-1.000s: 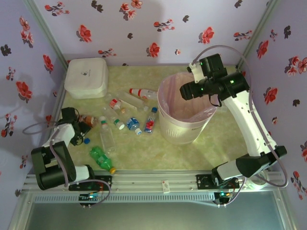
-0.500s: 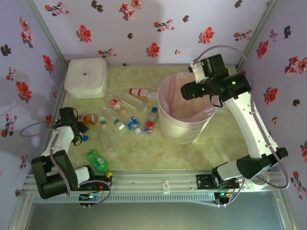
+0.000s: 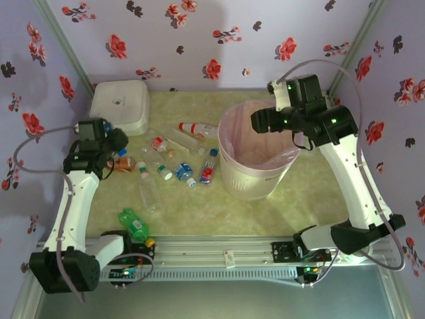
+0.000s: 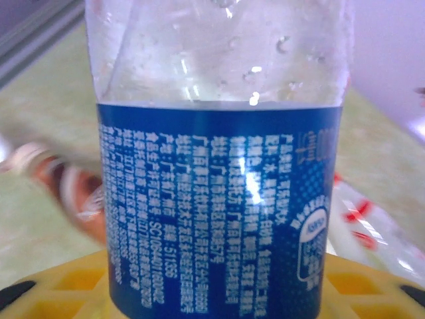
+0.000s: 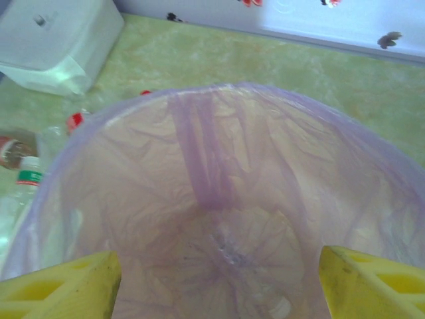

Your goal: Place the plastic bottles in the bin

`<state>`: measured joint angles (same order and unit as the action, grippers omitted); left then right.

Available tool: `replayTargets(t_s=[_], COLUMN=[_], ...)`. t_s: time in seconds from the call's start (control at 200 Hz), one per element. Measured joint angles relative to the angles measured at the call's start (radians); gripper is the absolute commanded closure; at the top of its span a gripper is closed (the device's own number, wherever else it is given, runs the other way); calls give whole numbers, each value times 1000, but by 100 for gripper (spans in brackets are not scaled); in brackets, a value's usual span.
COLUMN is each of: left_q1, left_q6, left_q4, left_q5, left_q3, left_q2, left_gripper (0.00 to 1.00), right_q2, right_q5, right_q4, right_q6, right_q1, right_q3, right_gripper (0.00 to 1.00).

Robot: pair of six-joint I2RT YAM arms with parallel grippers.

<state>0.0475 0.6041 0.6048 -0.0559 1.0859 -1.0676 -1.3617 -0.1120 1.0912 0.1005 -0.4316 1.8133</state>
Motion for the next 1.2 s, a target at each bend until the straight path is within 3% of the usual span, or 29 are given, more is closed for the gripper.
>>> replayTargets(t_s=[0.2,0.375,0.62,0.845,1.195], left_q1=[151,275,450,511,518], left_q6=[-44,-140,-278,-296,-277], left_q4=[-92,-213,-300,-352,-373], left_q5=[166,360,497,565,586], left_q3=[110,148,216,236,249], left_q2=[-58,-130,-223,-251,-282], left_gripper=[100,100,100,100,100], right_q2=[8,4,-57,-111,-188], right_q5=[-141,-238,-282,-285,-329], right_q4=[-71,-156,-296,-456,-631], right_q6=[68,137,232,304,381], right_q1=[-1,-25,-105,-127,-160], right_q3=[0,0,-3,-21,-61], right_gripper=[22,22,22,19,20])
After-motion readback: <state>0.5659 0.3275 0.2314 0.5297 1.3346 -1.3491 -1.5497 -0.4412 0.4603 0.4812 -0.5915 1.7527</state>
